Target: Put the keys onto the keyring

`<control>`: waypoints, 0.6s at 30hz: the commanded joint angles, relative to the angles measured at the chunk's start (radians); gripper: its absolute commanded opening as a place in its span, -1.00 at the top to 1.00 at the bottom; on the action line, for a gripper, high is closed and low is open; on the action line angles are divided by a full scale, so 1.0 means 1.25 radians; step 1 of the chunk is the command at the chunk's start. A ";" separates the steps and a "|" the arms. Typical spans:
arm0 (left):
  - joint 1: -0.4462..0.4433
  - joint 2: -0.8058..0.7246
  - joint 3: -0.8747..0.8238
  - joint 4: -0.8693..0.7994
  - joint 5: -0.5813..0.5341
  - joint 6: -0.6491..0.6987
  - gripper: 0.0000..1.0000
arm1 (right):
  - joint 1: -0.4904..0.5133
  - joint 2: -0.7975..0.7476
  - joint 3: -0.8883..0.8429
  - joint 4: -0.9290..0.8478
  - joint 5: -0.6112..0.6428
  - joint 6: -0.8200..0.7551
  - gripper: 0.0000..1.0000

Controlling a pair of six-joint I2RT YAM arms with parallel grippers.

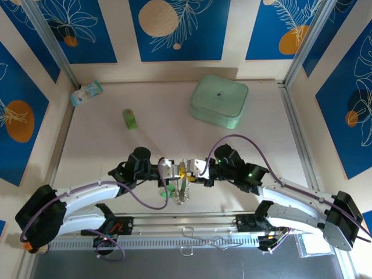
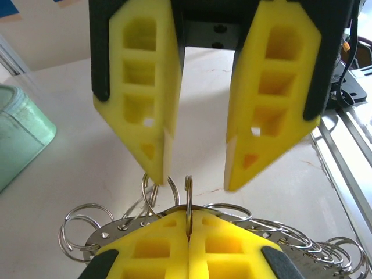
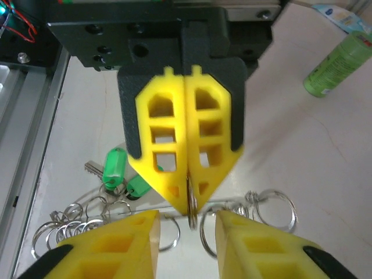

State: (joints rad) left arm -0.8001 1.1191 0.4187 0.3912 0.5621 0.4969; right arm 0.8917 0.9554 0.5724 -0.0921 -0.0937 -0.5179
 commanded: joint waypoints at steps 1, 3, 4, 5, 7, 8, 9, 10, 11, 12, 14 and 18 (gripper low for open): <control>-0.033 -0.050 -0.023 0.055 -0.064 0.093 1.00 | -0.004 -0.065 -0.027 -0.028 0.000 0.022 0.30; -0.053 -0.062 -0.023 0.041 -0.123 0.149 1.00 | 0.000 -0.080 -0.025 -0.048 0.007 0.024 0.30; -0.064 -0.065 -0.023 0.035 -0.146 0.180 1.00 | 0.003 -0.083 -0.026 -0.060 0.010 0.022 0.30; -0.073 -0.067 -0.024 0.035 -0.164 0.200 1.00 | 0.008 -0.084 -0.027 -0.068 0.011 0.015 0.31; -0.089 -0.068 -0.027 0.042 -0.190 0.236 1.00 | 0.023 -0.086 -0.034 -0.066 0.025 0.008 0.37; -0.095 -0.068 -0.028 0.049 -0.200 0.248 1.00 | 0.027 -0.087 -0.036 -0.066 0.029 0.008 0.41; -0.101 -0.068 -0.030 0.058 -0.214 0.258 1.00 | 0.032 -0.088 -0.038 -0.065 0.033 0.007 0.46; -0.107 -0.068 -0.033 0.065 -0.225 0.266 1.00 | 0.036 -0.089 -0.040 -0.066 0.041 0.008 0.51; -0.110 -0.068 -0.034 0.070 -0.232 0.273 1.00 | 0.039 -0.091 -0.044 -0.066 0.052 0.008 0.53; -0.114 -0.069 -0.036 0.074 -0.240 0.280 1.00 | 0.043 -0.095 -0.048 -0.067 0.067 0.004 0.54; -0.120 -0.072 -0.039 0.075 -0.242 0.301 1.00 | 0.051 -0.100 -0.053 -0.066 0.101 -0.007 0.54; -0.127 -0.073 -0.041 0.076 -0.248 0.322 1.00 | 0.054 -0.100 -0.054 -0.053 0.153 -0.012 0.54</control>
State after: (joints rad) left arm -0.9455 1.0473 0.3775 0.4343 0.2729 0.8410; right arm 0.9520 0.8452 0.5125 -0.1658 0.0284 -0.5179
